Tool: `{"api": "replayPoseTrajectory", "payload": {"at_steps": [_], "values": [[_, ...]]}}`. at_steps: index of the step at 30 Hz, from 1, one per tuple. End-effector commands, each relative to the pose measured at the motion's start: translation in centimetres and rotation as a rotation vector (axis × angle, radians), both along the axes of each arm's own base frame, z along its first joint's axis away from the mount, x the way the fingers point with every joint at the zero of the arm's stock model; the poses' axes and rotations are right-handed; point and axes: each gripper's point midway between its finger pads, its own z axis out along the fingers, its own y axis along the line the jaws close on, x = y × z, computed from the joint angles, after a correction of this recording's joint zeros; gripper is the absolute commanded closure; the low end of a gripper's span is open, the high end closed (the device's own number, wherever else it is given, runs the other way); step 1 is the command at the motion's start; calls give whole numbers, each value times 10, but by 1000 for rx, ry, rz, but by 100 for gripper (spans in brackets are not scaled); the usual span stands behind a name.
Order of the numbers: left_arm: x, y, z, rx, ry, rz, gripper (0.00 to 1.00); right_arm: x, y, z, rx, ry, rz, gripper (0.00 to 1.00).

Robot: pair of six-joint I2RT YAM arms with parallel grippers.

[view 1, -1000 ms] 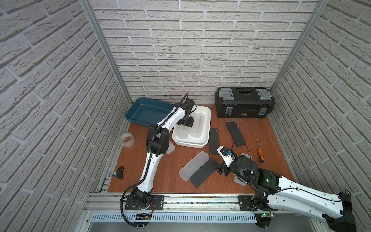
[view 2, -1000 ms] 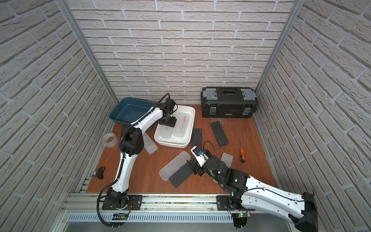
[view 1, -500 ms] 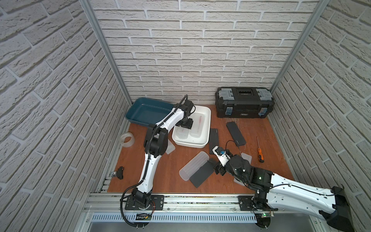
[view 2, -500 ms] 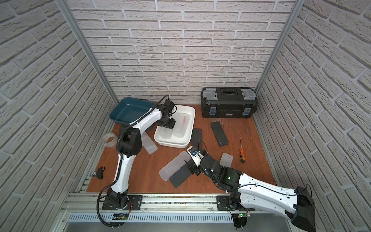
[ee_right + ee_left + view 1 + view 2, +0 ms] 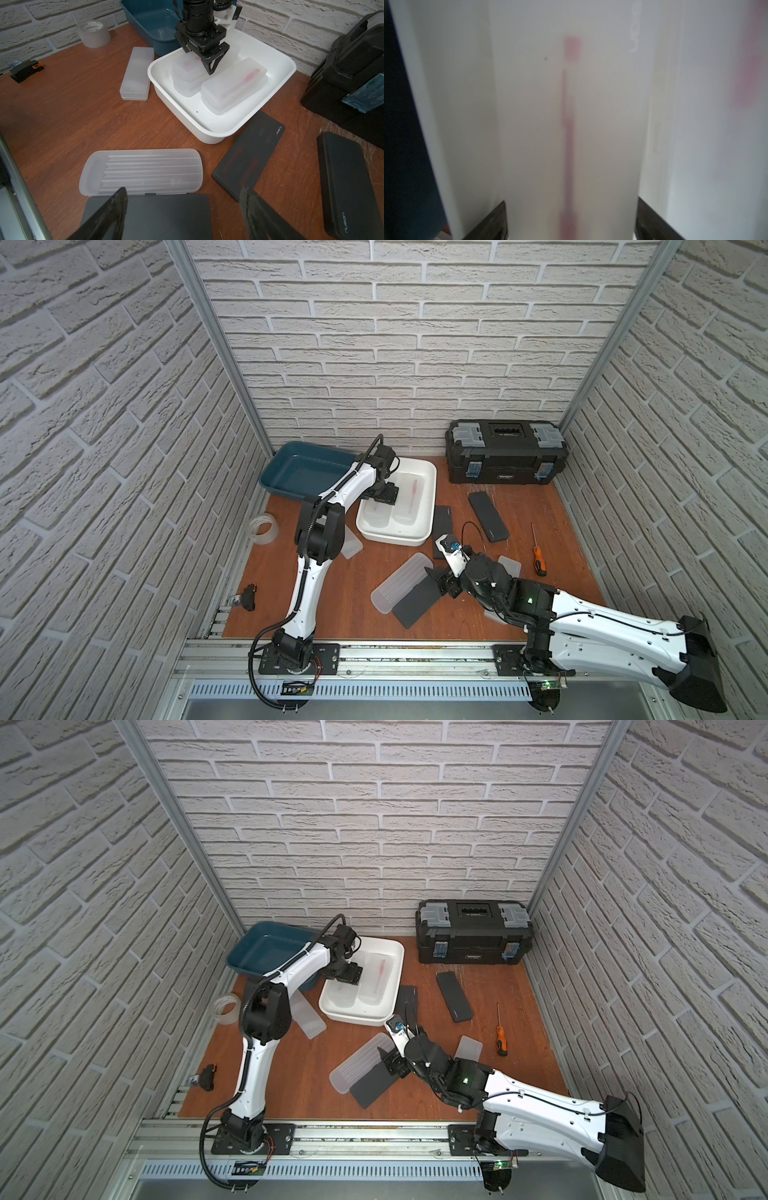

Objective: Place the pencil cases by color into the storage box
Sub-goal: Place the pencil case at the storage box, then adjust the pencil case at the center of the board.

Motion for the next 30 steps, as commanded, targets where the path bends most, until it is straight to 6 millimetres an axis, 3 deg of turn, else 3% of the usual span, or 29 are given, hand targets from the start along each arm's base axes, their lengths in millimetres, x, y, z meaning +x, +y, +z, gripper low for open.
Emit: {"api": "replayPoseTrajectory", "payload": {"at_steps": [1,6,11,14,17,23,30], "values": [[13,-3,29,-25,-88,-15,7,0,2,3,18,55,-38,14],[23,-10,72,-103,-188,-8,2,9,5,11,-10,99,-80,14],[21,-11,123,-200,-304,3,2,24,4,24,1,162,-138,14],[12,-9,147,-282,-363,10,2,41,-12,36,45,227,-220,14],[-5,-9,165,-359,-413,-11,2,58,-39,43,103,298,-331,14],[-51,-11,173,-428,-469,-107,2,76,-105,44,142,401,-567,14],[-108,-25,151,-449,-487,-186,2,65,-160,19,223,558,-781,14]]}}
